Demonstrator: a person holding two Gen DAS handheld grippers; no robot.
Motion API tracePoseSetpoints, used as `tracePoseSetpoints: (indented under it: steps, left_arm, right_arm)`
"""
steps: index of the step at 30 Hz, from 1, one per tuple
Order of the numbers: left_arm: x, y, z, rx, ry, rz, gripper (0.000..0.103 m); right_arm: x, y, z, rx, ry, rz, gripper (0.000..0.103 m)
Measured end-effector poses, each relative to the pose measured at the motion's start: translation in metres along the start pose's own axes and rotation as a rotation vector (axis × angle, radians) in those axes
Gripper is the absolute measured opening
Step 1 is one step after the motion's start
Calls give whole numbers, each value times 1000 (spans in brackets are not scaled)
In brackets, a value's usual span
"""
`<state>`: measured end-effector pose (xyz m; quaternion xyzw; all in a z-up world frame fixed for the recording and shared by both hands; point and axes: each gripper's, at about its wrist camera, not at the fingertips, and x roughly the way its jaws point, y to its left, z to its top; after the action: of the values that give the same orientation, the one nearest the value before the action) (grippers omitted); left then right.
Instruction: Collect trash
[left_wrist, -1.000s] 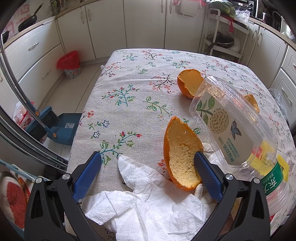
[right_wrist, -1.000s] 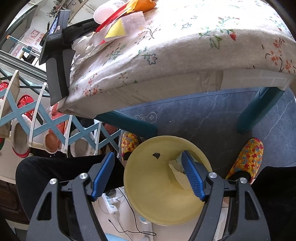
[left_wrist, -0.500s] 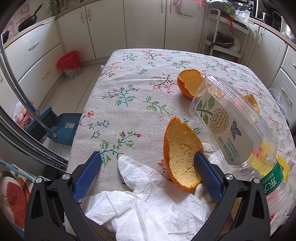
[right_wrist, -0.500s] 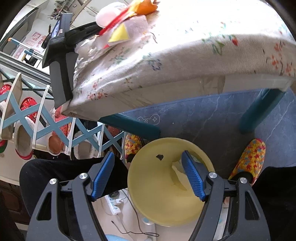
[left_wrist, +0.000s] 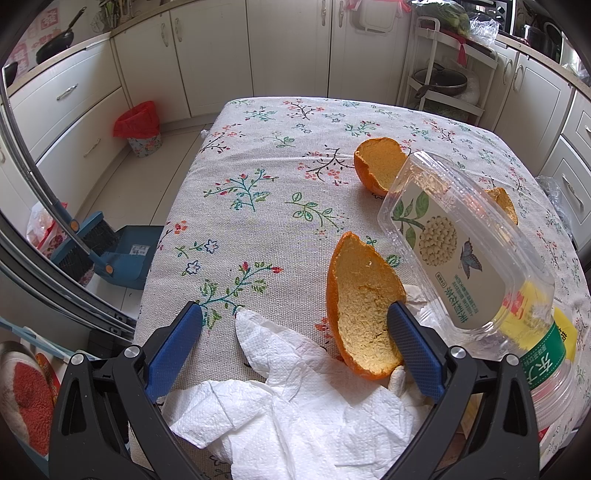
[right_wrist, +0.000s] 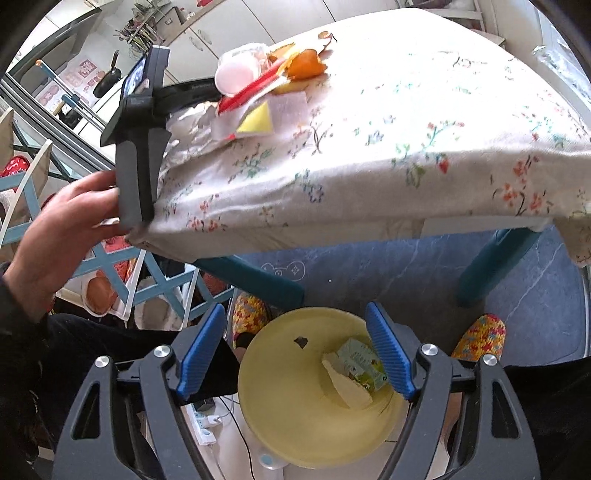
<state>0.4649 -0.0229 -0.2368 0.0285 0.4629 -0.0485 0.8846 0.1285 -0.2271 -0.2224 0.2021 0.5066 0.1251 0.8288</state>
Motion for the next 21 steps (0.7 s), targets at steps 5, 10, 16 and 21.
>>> tracePoseSetpoints:
  steps: [5, 10, 16, 21]
  left_arm:
    - [0, 0, 0, 0, 1, 0, 95]
    - [-1, 0, -2, 3, 6, 0, 95]
    - [-4, 7, 0, 0, 100, -13, 95]
    - [-27, 38, 2, -154, 103, -164, 95]
  right_arm:
    - [-2, 5, 3, -30, -17, -2, 75]
    - [-5, 9, 10, -55, -47, -28, 76]
    - [-7, 14, 26, -61, -66, -26, 76]
    - [-13, 20, 48, -82, -104, -15, 76]
